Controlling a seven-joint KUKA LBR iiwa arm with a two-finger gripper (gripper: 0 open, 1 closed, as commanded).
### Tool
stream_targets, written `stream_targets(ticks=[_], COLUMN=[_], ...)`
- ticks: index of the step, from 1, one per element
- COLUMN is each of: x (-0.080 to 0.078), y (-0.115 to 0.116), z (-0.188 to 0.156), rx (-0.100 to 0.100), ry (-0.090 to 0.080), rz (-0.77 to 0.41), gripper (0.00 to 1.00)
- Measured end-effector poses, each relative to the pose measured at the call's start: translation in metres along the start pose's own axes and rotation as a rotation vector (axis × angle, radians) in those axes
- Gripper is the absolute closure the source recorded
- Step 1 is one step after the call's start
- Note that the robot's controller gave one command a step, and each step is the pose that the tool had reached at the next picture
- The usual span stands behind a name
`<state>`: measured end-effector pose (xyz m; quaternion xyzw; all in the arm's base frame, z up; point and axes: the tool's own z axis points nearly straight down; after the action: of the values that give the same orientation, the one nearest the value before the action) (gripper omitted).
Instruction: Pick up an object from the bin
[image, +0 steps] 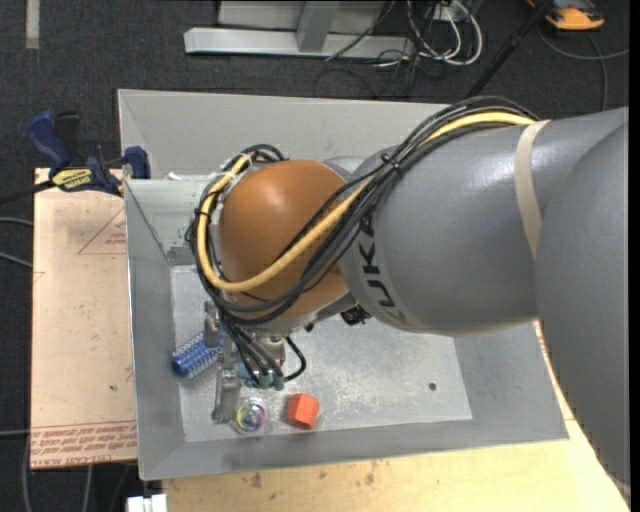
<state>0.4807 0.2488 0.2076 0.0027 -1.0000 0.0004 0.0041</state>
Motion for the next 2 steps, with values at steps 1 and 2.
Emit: stream_targets(ticks=[1, 2], x=[-0.041, -0.084], y=[-0.052, -0.076], z=[0.046, 0.134], rx=[0.002, -0.001], ry=[-0.005, -0.011], rz=[0.06, 0.016], gripper=[0.0, 0.0])
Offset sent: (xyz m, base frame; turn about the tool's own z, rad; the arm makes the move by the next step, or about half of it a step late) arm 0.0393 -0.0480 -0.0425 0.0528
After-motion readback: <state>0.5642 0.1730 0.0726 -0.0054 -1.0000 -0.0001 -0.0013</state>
